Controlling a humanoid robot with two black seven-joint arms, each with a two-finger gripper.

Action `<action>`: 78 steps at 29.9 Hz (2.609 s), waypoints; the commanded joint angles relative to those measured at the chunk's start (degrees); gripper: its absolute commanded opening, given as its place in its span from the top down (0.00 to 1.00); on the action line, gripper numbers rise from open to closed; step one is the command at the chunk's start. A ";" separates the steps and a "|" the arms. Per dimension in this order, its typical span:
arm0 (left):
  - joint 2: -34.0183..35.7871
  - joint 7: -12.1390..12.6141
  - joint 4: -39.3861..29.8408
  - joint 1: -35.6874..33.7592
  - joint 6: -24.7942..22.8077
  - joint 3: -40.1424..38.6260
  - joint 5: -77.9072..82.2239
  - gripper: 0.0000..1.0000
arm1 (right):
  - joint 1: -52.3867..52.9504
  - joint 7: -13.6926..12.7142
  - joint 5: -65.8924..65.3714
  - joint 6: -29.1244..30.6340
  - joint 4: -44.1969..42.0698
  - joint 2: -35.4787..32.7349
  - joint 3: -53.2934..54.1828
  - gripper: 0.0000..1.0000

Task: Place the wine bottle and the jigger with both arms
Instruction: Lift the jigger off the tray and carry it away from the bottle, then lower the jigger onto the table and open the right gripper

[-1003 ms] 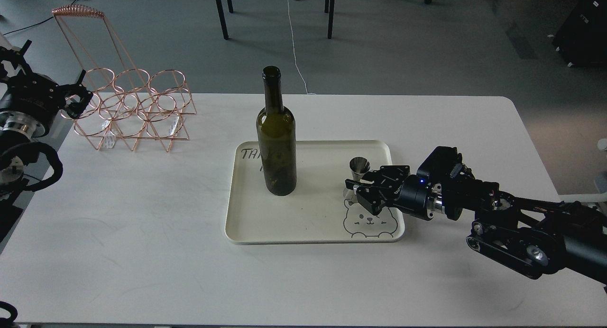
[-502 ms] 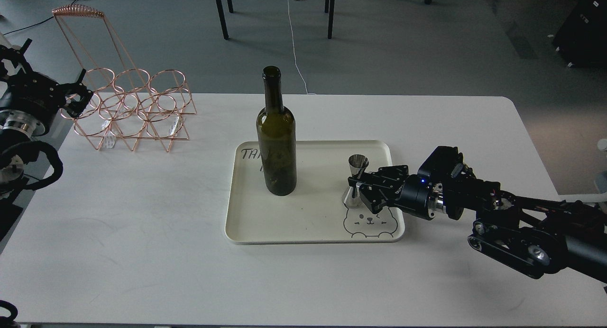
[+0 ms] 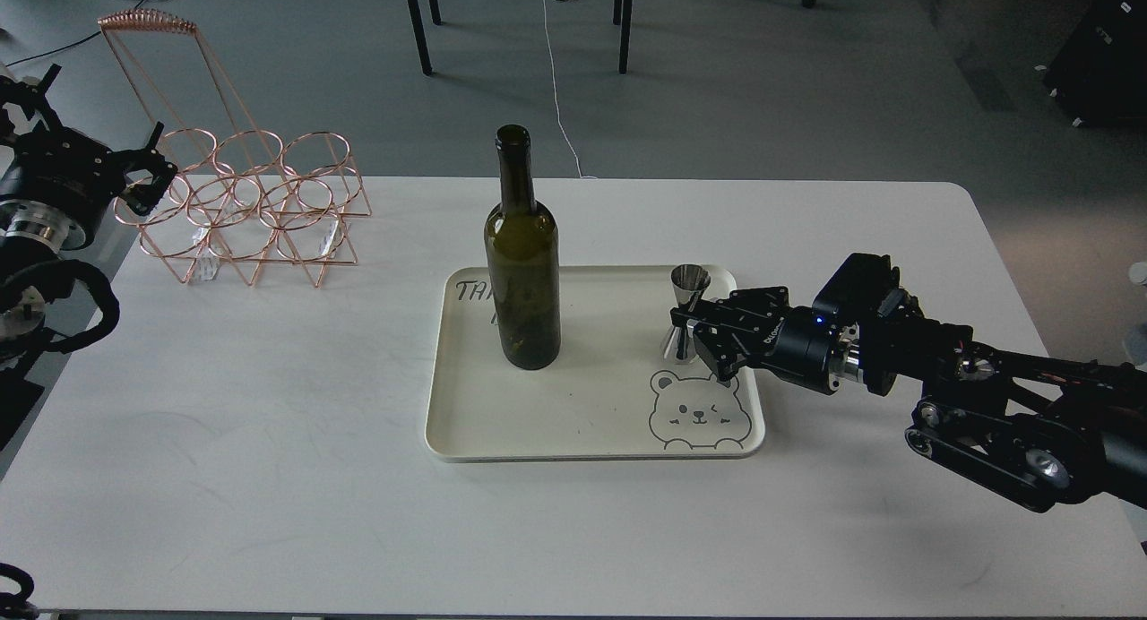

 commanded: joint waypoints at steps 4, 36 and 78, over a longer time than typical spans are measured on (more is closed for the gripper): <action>0.01 0.01 -0.09 -0.30 -0.01 0.12 0.13 0.01 | -1.38 1.96 0.40 -6.79 0.58 -6.33 3.54 0.95; 0.36 0.18 -0.53 -0.21 -0.01 0.64 0.30 0.01 | -19.84 2.06 14.55 -14.68 -15.06 -7.13 8.37 0.92; 1.50 0.09 -0.62 -0.30 -0.01 0.56 0.30 0.01 | -24.94 2.06 15.43 -14.68 2.84 -20.73 6.79 0.16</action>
